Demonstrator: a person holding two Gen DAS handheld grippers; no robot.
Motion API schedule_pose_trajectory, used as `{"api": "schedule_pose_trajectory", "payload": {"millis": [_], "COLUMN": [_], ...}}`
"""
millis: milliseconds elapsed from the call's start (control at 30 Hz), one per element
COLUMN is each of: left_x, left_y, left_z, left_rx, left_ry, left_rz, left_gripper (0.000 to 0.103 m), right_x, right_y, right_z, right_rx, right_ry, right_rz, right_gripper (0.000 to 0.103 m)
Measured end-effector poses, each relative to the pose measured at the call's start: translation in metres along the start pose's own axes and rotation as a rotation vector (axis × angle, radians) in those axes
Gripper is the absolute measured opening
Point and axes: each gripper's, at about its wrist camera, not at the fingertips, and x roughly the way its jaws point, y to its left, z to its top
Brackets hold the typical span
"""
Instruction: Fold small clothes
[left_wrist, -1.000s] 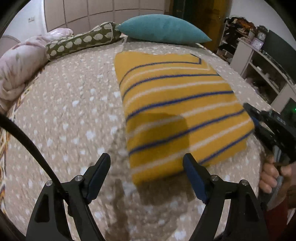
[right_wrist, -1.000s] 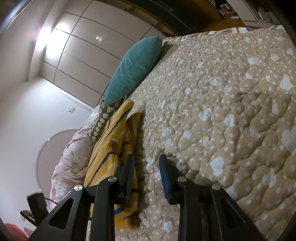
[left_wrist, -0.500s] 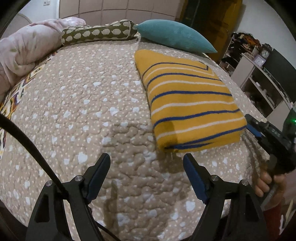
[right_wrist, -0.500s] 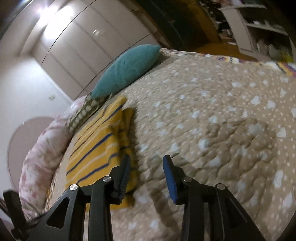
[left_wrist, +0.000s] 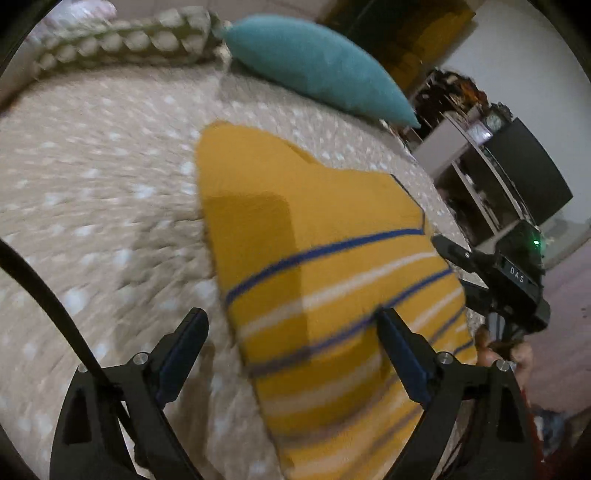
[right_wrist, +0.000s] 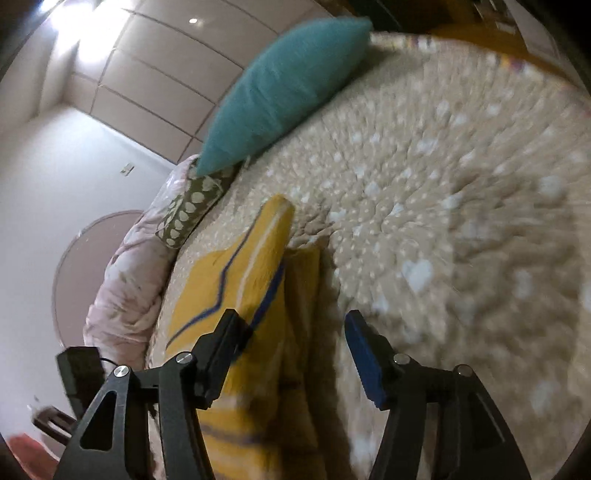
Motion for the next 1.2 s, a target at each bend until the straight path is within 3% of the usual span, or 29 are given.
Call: {"api": "schedule_pose_trajectory", "payload": {"millis": [67, 167, 200, 233, 267, 333, 367, 533, 567, 633, 667, 700, 800, 933, 1033, 1133, 1167, 1200], "left_x": [0.019, 0.028, 0.028, 0.026, 0.023, 0.014, 0.010, 0.007, 0.012, 0.026, 0.030, 0.028, 0.007, -0.029, -0.059, -0.080, -0.085, -0.090], "left_y": [0.006, 0.010, 0.010, 0.010, 0.010, 0.013, 0.014, 0.011, 0.010, 0.011, 0.012, 0.011, 0.004, -0.005, -0.001, 0.001, 0.001, -0.002], "left_z": [0.013, 0.025, 0.027, 0.029, 0.032, 0.039, 0.044, 0.086, 0.093, 0.101, 0.100, 0.096, 0.077, 0.041, 0.010, -0.023, -0.034, -0.045], "left_rx": [-0.039, -0.087, -0.094, -0.097, -0.092, -0.083, -0.082, -0.068, -0.067, -0.068, -0.066, -0.064, -0.016, 0.051, 0.017, -0.036, -0.047, -0.053], "left_ry": [0.045, 0.036, 0.030, 0.024, 0.020, 0.016, 0.013, -0.030, -0.022, 0.015, 0.025, 0.015, -0.031, -0.077, -0.097, -0.104, -0.105, -0.110], "left_rz": [-0.096, -0.136, -0.139, -0.141, -0.148, -0.163, -0.168, -0.093, -0.050, 0.078, 0.093, 0.098, 0.132, 0.220, 0.201, 0.146, 0.139, 0.143], "left_gripper": [0.092, 0.090, 0.084, 0.070, 0.057, 0.044, 0.043, 0.045, 0.051, 0.053, 0.056, 0.057, 0.061, 0.067, 0.072, 0.072, 0.072, 0.072], "right_x": [0.014, 0.033, 0.038, 0.044, 0.046, 0.041, 0.037, 0.036, 0.043, 0.060, 0.066, 0.067, 0.040, -0.007, -0.037, -0.049, -0.049, -0.043], "right_y": [-0.004, 0.008, 0.011, 0.017, 0.024, 0.041, 0.048, 0.072, 0.071, 0.072, 0.068, 0.063, 0.053, 0.063, 0.066, 0.068, 0.067, 0.063], "right_z": [0.008, 0.018, 0.020, 0.022, 0.022, 0.026, 0.028, 0.052, 0.058, 0.065, 0.067, 0.068, 0.062, 0.038, 0.008, -0.024, -0.034, -0.044], "right_rx": [0.016, -0.028, -0.039, -0.053, -0.068, -0.113, -0.128, -0.157, -0.153, -0.162, -0.162, -0.155, -0.117, -0.185, -0.191, -0.222, -0.239, -0.235], "right_ry": [0.009, 0.059, 0.071, 0.092, 0.093, 0.078, 0.067, 0.003, -0.005, -0.009, -0.012, -0.018, -0.071, -0.093, -0.068, -0.067, -0.059, -0.021], "right_rz": [0.048, 0.083, 0.084, 0.085, 0.071, 0.083, 0.102, 0.109, 0.078, -0.022, -0.114, -0.164, -0.144, -0.140, -0.044, -0.028, -0.038, -0.045], "right_gripper": [0.066, 0.064, 0.045, 0.039, 0.036, 0.032, 0.032, 0.032, 0.033, 0.038, 0.038, 0.038, 0.038, 0.039, 0.039, 0.038, 0.036, 0.019]}}
